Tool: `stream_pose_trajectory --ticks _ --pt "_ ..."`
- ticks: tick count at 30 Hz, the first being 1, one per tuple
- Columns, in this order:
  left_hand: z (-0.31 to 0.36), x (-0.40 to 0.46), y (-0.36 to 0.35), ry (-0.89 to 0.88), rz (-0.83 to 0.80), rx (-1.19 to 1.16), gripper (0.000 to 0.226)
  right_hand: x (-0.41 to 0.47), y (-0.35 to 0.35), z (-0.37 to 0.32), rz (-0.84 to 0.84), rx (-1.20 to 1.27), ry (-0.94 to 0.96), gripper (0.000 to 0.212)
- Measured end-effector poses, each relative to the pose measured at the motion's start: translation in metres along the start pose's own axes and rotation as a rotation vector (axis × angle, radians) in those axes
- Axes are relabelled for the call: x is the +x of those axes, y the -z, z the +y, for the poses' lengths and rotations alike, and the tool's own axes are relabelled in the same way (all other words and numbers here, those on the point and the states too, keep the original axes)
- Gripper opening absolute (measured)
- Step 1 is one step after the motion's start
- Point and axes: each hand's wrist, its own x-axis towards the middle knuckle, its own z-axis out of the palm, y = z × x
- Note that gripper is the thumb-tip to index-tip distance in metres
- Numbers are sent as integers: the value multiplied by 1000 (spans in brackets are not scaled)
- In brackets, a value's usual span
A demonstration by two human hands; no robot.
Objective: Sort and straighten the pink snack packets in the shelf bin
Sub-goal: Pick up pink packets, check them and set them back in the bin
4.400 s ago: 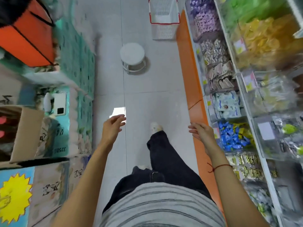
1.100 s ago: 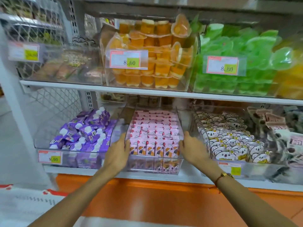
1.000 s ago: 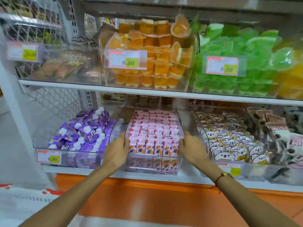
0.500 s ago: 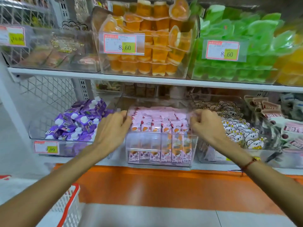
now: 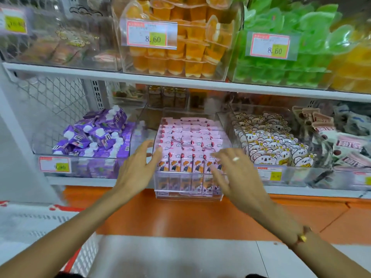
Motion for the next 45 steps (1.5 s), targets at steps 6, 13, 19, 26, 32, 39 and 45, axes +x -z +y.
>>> stream_pose_trajectory --ticks 6,13,19,26,32,39,45 --pt "4 4 -10 23 81 -161 34 -24 -4 -15 -300 -101 149 38" --pt "1 5 -15 98 115 -349 23 81 -11 -8 -144 166 49 26" --pt "8 3 -27 114 242 -346 23 211 -113 2 -446 144 -49 40" --pt "7 3 -26 141 252 -322 33 239 -156 0 -514 189 -260 27" --pt "9 1 -22 174 279 -290 26 239 -156 -3 -217 455 -421 18" --pt "7 22 28 290 -79 -447 21 225 -122 -21 297 908 -517 5" --pt "18 10 47 216 49 -419 33 159 -59 -46 569 1021 -511 6"
